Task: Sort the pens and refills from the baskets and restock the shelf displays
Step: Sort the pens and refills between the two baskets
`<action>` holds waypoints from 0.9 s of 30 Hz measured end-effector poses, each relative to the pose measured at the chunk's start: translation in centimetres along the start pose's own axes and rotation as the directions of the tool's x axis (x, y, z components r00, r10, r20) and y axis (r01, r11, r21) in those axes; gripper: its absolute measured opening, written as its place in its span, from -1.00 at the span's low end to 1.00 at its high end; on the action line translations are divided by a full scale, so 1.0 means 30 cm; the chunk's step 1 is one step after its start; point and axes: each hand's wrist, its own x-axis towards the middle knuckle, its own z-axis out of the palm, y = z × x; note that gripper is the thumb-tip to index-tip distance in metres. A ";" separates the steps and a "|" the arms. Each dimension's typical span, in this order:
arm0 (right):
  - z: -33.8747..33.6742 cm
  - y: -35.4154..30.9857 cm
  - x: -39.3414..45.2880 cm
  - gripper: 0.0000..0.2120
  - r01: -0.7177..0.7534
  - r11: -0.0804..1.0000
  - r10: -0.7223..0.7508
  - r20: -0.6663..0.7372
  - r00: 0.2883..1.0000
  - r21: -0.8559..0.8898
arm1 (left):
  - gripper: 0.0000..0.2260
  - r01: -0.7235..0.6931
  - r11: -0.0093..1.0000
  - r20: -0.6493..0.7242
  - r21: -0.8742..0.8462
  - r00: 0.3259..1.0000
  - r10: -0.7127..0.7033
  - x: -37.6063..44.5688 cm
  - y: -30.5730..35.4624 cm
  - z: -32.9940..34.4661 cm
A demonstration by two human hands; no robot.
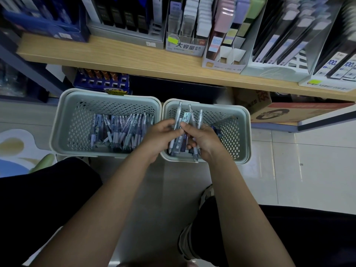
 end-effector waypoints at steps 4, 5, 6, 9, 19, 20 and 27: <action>-0.008 -0.002 0.022 -0.77 -0.001 1.000 0.002 -0.023 1.000 0.010 | -0.93 -0.021 1.000 -0.082 0.005 0.996 0.021 -0.006 0.012 -0.024; -0.010 -0.004 0.031 -0.78 0.002 1.000 -0.002 -0.033 0.999 0.009 | -0.97 -0.030 0.999 -0.107 -0.030 0.994 0.026 -0.003 0.013 -0.033; -0.012 -0.005 0.043 -0.78 0.009 1.000 -0.009 -0.038 0.999 -0.003 | -0.97 -0.032 0.999 -0.143 -0.044 0.989 0.025 0.001 0.012 -0.046; -0.015 0.005 0.096 -0.74 0.011 0.997 -0.014 -0.032 0.999 -0.075 | -0.95 -0.042 0.993 -0.245 0.110 0.967 0.069 0.028 -0.011 -0.080; 0.042 0.123 0.244 -0.66 -0.126 0.934 0.095 -0.107 0.990 -0.334 | -0.68 -0.040 0.928 -0.279 0.370 0.948 0.152 0.080 -0.098 -0.093; 0.043 0.128 0.250 -0.66 -0.134 0.930 0.098 -0.118 0.988 -0.343 | -0.64 -0.042 0.928 -0.274 0.371 0.950 0.153 0.087 -0.105 -0.096; 0.042 0.095 0.234 -0.70 -0.171 0.922 0.111 -0.187 0.976 -0.348 | -0.64 -0.055 0.942 -0.270 0.331 0.951 0.150 0.074 -0.089 -0.097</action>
